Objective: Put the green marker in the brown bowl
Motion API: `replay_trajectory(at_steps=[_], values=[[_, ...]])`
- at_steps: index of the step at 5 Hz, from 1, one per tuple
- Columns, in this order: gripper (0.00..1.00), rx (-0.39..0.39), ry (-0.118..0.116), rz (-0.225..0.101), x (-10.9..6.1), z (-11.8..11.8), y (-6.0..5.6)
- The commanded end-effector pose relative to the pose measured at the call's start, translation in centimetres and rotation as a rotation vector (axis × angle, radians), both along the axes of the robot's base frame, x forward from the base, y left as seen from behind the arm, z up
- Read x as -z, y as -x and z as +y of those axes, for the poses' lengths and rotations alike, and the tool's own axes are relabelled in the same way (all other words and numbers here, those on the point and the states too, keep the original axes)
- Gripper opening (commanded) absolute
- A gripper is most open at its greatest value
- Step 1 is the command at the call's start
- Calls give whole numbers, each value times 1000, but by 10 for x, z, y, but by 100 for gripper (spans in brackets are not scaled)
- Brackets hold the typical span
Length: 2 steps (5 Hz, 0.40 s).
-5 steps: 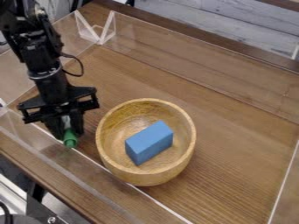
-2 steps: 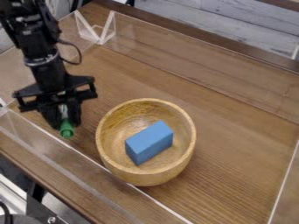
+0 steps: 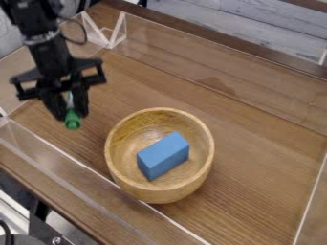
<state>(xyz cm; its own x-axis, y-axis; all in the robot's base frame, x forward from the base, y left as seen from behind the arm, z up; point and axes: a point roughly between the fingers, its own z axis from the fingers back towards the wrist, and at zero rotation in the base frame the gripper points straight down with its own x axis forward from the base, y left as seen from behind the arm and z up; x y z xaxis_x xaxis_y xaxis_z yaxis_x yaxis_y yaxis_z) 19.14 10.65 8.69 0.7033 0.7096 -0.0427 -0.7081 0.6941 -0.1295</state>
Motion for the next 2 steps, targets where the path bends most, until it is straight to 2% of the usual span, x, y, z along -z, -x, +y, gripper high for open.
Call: replay_trajectory(at_steps=[1, 2], values=[[0, 13, -53, -40, -7, -2, -7], [0, 29, -81, -31, 0, -4, -9]])
